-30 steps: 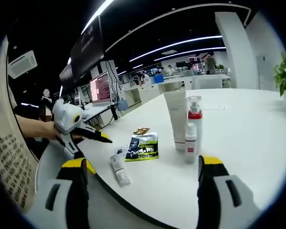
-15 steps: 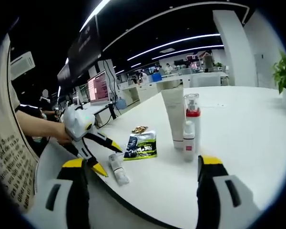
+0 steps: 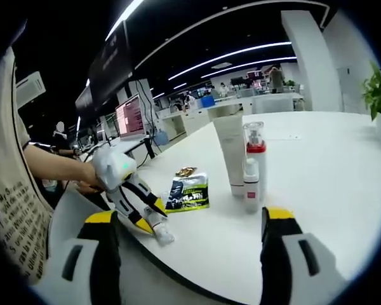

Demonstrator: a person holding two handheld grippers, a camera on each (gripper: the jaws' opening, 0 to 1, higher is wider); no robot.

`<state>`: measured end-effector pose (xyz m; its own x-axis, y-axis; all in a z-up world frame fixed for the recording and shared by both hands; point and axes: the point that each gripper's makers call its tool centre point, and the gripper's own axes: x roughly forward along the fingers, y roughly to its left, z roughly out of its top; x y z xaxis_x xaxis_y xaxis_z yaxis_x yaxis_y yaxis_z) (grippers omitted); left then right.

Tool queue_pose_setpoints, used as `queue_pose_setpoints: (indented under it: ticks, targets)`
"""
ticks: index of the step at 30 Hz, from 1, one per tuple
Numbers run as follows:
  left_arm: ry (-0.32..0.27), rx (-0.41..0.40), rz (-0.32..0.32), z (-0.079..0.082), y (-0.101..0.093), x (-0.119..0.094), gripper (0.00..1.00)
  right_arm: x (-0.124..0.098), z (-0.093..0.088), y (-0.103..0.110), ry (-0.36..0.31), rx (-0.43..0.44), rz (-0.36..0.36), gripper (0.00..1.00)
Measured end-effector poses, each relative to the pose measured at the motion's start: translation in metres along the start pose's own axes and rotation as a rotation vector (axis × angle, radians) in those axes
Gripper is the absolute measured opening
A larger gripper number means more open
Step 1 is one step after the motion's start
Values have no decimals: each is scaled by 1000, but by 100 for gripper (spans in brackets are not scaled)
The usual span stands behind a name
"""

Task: Arrange the skincare products in the storage area until every visible bottle or jar stands upright without overlapping.

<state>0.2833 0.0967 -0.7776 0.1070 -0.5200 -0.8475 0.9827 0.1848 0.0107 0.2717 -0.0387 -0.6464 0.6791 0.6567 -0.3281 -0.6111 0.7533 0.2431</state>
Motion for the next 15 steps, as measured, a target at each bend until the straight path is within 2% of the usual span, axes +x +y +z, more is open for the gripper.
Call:
queue_pose_setpoints:
  ticks: [4, 11, 15]
  targets:
    - [16, 20, -14, -4, 0, 3, 19, 0, -1, -1, 2, 1, 1, 93]
    - [23, 10, -20, -3, 1, 3, 18, 0, -1, 0, 3, 0, 7, 92]
    - [-4, -99, 2, -1, 8, 2, 17, 0, -2, 0, 4, 0, 9, 92]
